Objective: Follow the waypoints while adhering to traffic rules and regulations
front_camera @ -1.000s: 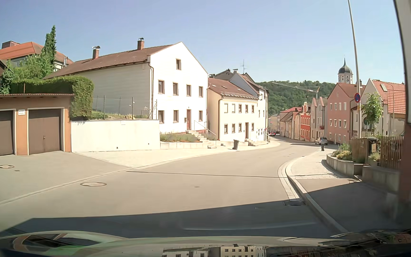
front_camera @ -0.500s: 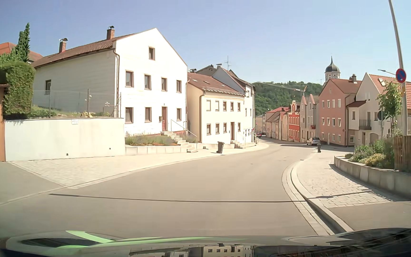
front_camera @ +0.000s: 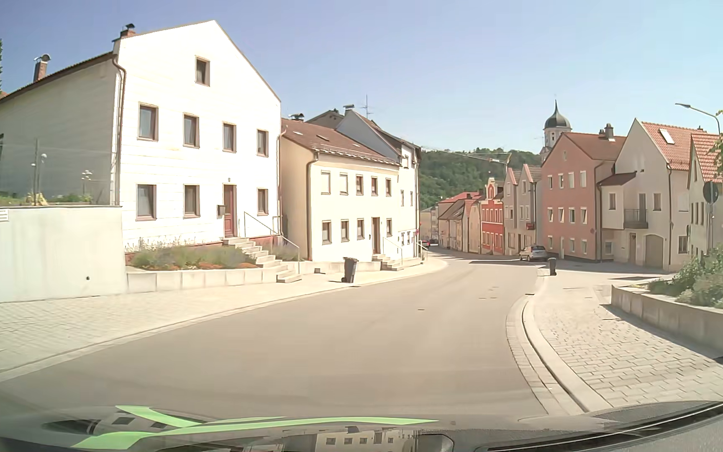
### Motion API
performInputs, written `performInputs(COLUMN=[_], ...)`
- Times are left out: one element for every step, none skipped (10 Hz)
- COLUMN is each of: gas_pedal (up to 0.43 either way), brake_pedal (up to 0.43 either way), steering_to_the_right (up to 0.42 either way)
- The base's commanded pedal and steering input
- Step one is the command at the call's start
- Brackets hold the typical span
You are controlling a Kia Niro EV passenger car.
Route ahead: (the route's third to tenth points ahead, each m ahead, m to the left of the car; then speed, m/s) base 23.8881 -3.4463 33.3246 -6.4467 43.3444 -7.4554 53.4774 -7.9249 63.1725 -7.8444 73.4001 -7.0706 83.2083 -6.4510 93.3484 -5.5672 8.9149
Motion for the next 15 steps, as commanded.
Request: performInputs(gas_pedal=[0.039, 0.047, 0.047, 0.047, 0.047, 0.047, 0.047, 0.047, 0.047, 0.047, 0.047, 0.047, 0.039, 0.039, 0.039], brake_pedal=[0.000, 0.000, 0.000, 0.000, 0.000, 0.000, 0.000, 0.000, 0.000, 0.000, 0.000, 0.000, 0.000, 0.000, 0.000], steering_to_the_right=[0.074, 0.075, 0.077, 0.078, 0.081, 0.084, 0.086, 0.083, 0.077, 0.073, 0.071, 0.070, 0.066, 0.061, 0.058])
